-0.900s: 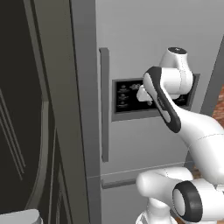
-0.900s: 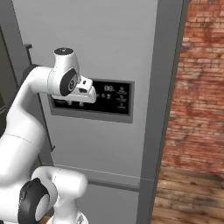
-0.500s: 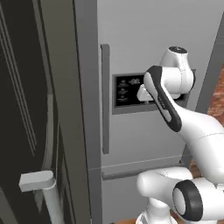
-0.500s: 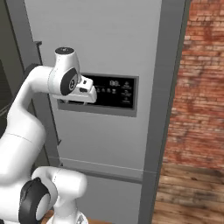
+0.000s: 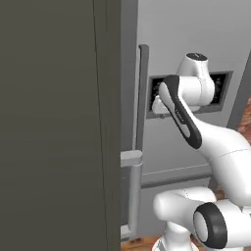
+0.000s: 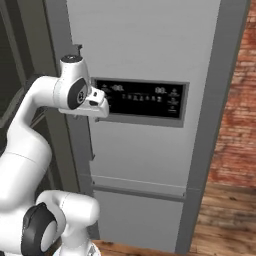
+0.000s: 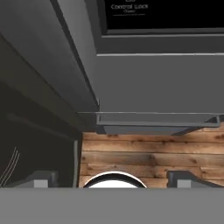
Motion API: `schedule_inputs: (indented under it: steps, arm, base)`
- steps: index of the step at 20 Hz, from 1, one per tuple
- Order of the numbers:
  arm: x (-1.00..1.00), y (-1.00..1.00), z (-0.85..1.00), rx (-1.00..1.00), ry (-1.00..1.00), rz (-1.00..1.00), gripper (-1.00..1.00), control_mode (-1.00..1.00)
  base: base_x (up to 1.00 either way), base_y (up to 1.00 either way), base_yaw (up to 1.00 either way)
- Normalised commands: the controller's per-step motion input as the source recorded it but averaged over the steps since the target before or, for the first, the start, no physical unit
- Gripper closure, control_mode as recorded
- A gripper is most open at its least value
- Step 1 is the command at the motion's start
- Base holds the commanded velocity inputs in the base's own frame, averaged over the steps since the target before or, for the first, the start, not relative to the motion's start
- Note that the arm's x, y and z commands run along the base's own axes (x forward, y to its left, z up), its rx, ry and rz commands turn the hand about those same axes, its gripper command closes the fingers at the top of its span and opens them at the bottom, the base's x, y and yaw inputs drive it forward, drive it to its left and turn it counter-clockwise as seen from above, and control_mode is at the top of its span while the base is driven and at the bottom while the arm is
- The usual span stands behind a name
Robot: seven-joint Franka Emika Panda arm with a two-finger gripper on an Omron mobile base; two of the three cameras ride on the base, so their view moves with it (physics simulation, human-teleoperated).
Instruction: Retrieve the sausage and cheese from the fridge and place them on the cutting board on the counter.
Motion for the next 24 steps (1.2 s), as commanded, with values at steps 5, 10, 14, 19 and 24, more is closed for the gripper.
schedule_inputs:
  steps: [5,10,14,19,24]
  arm:
    - [0.0,0.0,0.0,0.0,0.0,0.0,-1.0,1.0]
    - [0.0,0.0,0.0,0.0,0.0,0.0,-1.0,1.0]
    - [0.22,0.04,-0.04,-0.01,-0.09,0.0,-1.0,-1.0]
    - [0.07,0.37,0.0,-0.22,-0.64,0.0,-1.0,-1.0]
    - [0.03,0.19,0.0,-0.08,-0.35,-0.01,-1.0,-1.0]
  base:
    - [-0.93,-0.22,-0.01]
    - [-0.13,-0.01,0.01]
    - [0.05,0.0,0.0]
    - [0.0,0.0,0.0]
    - [0.0,0.0,0.0]
